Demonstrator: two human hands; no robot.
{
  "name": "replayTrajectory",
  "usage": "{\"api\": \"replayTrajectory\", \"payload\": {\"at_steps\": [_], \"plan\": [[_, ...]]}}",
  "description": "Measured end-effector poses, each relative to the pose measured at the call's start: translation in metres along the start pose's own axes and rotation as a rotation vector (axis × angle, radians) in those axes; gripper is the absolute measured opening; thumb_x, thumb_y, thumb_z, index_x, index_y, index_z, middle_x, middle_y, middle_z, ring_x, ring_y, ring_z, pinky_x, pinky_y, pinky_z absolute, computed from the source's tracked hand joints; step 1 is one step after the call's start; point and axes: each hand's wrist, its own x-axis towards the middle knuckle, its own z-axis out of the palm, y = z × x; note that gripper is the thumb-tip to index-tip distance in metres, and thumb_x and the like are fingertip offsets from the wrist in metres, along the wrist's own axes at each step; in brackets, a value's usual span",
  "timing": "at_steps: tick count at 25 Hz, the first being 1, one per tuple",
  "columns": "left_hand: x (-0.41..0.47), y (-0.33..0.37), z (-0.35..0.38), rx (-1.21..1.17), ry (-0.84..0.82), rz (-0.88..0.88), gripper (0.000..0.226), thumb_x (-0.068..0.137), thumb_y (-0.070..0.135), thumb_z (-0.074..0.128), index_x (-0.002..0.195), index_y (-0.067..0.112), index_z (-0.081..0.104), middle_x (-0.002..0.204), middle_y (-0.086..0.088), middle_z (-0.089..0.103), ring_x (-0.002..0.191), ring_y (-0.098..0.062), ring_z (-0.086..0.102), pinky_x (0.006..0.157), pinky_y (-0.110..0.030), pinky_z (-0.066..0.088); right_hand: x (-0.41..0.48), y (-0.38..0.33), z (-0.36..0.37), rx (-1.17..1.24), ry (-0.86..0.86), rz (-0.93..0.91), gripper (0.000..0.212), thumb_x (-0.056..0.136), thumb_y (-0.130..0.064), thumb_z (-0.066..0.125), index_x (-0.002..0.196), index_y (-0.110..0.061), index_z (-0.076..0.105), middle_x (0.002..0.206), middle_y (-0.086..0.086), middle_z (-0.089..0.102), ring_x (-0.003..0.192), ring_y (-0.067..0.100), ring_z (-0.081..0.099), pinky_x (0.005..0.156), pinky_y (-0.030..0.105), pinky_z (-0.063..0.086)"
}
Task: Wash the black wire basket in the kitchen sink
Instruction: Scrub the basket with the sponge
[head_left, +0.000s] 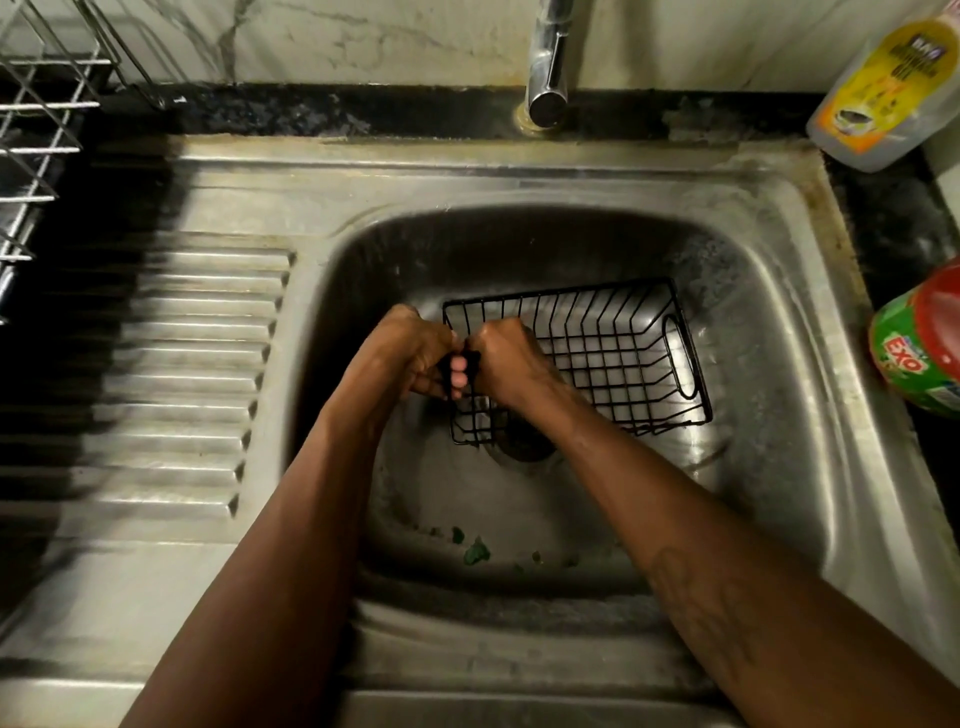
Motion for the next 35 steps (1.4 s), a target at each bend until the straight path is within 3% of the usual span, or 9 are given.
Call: {"api": "replayTrajectory", "payload": {"at_steps": [3,7,11,15,20,23,27,32,35], "plan": [[-0.003,0.001,0.0,0.004,-0.015,-0.001,0.026,0.106,0.012,0.05,0.128,0.002,0.057,0.062,-0.005,0.06,0.049,-0.019,0.063,0.053,-0.038,0.063,-0.013,0.037,-0.021,-0.095,0.097,0.174,0.007,0.089,-0.016,0.072,0.088,-0.022,0.07,0.079,-0.007,0.06,0.074,0.01,0.063,0.064,0.024,0.053],[-0.001,-0.001,-0.001,-0.014,-0.019,-0.009,0.022,0.106,0.013,0.05,0.123,0.003,0.058,0.063,-0.005,0.06,0.047,-0.018,0.062,0.051,-0.036,0.061,-0.034,0.069,-0.058,-0.418,0.287,0.508,0.012,0.095,-0.013,0.063,0.106,-0.01,0.069,0.105,0.016,0.066,0.101,0.031,0.063,0.08,0.042,0.054],[-0.002,-0.001,0.0,-0.02,-0.032,-0.011,0.018,0.107,0.014,0.048,0.114,0.003,0.06,0.066,-0.005,0.057,0.049,-0.019,0.06,0.055,-0.039,0.062,-0.026,0.06,-0.052,-0.392,0.221,0.508,0.011,0.094,-0.002,0.062,0.102,-0.007,0.068,0.104,0.015,0.069,0.097,0.031,0.068,0.073,0.037,0.055],[0.003,-0.001,-0.003,-0.01,-0.002,-0.012,0.016,0.106,0.012,0.049,0.116,0.004,0.059,0.066,-0.006,0.058,0.044,-0.019,0.06,0.047,-0.036,0.059,-0.023,0.071,-0.049,-0.289,0.192,0.504,0.014,0.088,-0.015,0.075,0.099,-0.008,0.069,0.097,0.011,0.066,0.087,0.026,0.066,0.064,0.03,0.051],[0.002,0.001,-0.004,-0.014,-0.006,-0.034,0.018,0.108,0.011,0.043,0.097,0.007,0.057,0.065,-0.005,0.052,0.051,-0.019,0.055,0.051,-0.036,0.058,-0.016,0.08,-0.037,-0.316,0.143,0.388,0.017,0.09,-0.018,0.07,0.075,-0.015,0.063,0.069,-0.001,0.052,0.054,0.008,0.045,0.043,0.02,0.026],[0.003,0.002,-0.005,-0.008,0.012,-0.043,0.023,0.109,0.011,0.039,0.093,0.009,0.055,0.066,-0.005,0.05,0.052,-0.019,0.053,0.043,-0.03,0.056,-0.024,0.071,-0.036,-0.165,0.008,0.237,0.016,0.092,-0.013,0.07,0.078,-0.017,0.065,0.083,-0.004,0.061,0.072,0.006,0.059,0.06,0.019,0.047],[0.005,0.001,-0.006,-0.018,0.031,-0.03,0.018,0.107,0.011,0.042,0.099,0.009,0.058,0.066,-0.004,0.053,0.049,-0.017,0.055,0.038,-0.027,0.053,-0.033,0.041,-0.028,0.103,-0.305,-0.032,0.026,0.087,-0.002,0.073,0.092,-0.027,0.076,0.097,-0.011,0.071,0.09,0.0,0.065,0.081,0.023,0.057],[0.003,0.0,-0.005,-0.026,0.061,-0.012,0.018,0.107,0.013,0.045,0.099,0.01,0.061,0.066,-0.003,0.056,0.051,-0.017,0.056,0.04,-0.026,0.055,-0.028,0.051,-0.022,-0.074,-0.35,-0.15,0.045,0.082,-0.002,0.078,0.122,-0.022,0.073,0.107,-0.01,0.067,0.081,-0.001,0.059,0.073,0.013,0.05],[0.003,-0.001,-0.004,-0.03,0.083,-0.01,0.023,0.107,0.014,0.044,0.089,0.013,0.058,0.064,-0.002,0.054,0.052,-0.016,0.055,0.044,-0.027,0.054,-0.029,0.039,-0.016,-0.124,-0.301,-0.2,0.031,0.088,-0.002,0.07,0.114,-0.02,0.076,0.106,-0.003,0.073,0.087,0.008,0.066,0.068,0.012,0.047]]}}
